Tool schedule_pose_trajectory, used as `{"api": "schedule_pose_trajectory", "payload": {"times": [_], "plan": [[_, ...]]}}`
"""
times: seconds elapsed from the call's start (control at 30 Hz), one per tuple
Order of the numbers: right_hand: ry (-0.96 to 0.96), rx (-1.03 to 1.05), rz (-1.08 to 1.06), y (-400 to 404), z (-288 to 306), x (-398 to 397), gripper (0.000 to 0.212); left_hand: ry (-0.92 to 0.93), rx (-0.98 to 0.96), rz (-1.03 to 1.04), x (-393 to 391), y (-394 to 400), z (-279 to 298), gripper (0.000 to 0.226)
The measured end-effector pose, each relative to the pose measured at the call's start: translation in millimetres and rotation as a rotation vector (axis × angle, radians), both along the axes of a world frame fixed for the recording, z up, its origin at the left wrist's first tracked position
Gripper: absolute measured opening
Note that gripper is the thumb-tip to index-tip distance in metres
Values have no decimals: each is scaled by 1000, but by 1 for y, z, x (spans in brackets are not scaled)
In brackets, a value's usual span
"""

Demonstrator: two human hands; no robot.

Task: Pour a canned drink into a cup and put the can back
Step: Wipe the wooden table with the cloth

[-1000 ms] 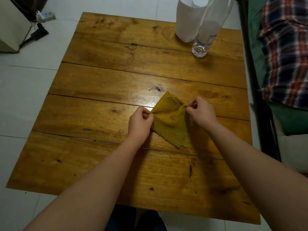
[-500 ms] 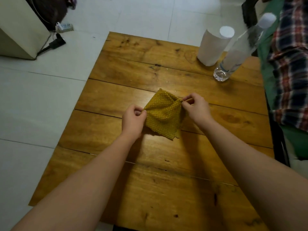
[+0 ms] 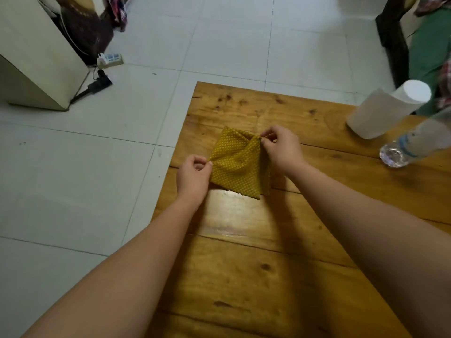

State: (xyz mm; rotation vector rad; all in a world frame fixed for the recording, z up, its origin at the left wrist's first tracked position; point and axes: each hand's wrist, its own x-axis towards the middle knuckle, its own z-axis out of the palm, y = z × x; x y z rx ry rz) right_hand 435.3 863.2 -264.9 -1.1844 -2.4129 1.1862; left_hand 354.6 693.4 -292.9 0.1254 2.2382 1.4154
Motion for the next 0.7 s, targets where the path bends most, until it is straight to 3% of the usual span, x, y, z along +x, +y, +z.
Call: {"api": "schedule_pose_trajectory", "payload": {"times": [0.27, 0.7], "plan": [[58, 63, -45, 31, -27, -77, 15, 119, -36, -38, -71, 31, -13, 5], [45, 153, -13, 53, -46, -118, 19, 330, -129, -101, -97, 49, -26, 13]]}}
